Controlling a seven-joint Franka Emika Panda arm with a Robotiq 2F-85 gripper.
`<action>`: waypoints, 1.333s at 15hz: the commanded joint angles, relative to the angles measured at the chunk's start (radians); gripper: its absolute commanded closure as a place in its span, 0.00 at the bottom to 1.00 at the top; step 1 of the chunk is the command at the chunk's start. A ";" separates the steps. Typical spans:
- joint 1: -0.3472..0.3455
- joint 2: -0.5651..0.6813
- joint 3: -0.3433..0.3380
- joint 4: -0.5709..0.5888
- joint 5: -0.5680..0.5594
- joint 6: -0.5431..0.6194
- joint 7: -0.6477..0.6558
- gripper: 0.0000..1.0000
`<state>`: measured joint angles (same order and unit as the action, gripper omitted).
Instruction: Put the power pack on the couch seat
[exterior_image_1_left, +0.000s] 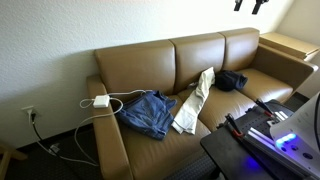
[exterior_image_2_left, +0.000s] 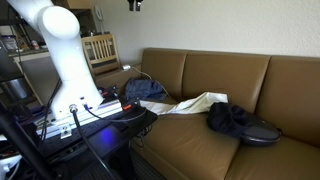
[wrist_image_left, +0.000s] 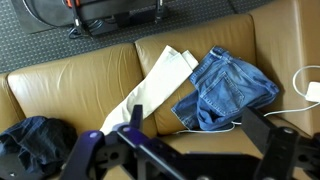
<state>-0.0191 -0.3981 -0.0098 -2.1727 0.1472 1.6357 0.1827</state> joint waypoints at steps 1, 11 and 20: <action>-0.008 0.039 -0.002 0.061 0.001 -0.045 -0.005 0.00; 0.086 0.177 0.087 0.056 0.003 -0.010 -0.080 0.00; 0.291 0.380 0.317 -0.005 0.022 0.671 0.078 0.00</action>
<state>0.2502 -0.0867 0.2757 -2.1922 0.2272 2.1153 0.1961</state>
